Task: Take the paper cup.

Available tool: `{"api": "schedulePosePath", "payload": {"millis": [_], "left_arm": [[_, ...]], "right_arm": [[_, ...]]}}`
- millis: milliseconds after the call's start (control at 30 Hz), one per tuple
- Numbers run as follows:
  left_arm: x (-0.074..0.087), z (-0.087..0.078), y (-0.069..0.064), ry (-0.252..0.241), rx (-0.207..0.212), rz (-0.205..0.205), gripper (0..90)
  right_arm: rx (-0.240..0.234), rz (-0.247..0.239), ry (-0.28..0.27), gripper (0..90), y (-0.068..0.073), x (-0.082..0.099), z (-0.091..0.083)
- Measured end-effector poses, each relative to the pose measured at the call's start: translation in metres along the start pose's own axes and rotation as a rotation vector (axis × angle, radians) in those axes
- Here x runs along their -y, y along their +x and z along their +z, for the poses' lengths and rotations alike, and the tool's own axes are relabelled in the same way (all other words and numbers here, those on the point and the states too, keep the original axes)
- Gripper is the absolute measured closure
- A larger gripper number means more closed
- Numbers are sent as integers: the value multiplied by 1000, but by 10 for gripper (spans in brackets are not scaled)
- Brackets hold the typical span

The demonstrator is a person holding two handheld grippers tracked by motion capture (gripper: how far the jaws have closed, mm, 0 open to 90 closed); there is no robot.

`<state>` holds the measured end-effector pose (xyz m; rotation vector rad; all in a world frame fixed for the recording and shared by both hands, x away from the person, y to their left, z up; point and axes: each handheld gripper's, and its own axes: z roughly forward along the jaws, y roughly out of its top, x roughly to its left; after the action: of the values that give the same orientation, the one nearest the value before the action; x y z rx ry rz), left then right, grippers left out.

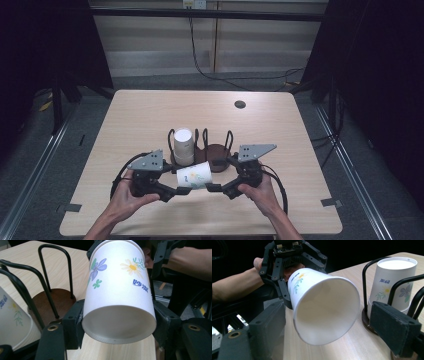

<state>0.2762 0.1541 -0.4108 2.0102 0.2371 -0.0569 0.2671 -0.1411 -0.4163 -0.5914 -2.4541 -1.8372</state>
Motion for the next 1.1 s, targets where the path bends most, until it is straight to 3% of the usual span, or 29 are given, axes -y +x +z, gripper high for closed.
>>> {"api": "schedulePosePath", "payload": {"millis": [200,367,800,1100], "left_arm": [[2,2,2,-14,11,-8,368],[2,3,2,-17,11,-6,368],[2,5,1,-39,38,-6,368],[5,6,4,-46,47,-32,367]], "right_arm": [[-10,-8,-9,132,0,-2,2],[-39,18,-35,134,-4,-1,4],[-97,47,-30,185,-6,3,12],[-97,63,-20,227,-8,5,14]]}}
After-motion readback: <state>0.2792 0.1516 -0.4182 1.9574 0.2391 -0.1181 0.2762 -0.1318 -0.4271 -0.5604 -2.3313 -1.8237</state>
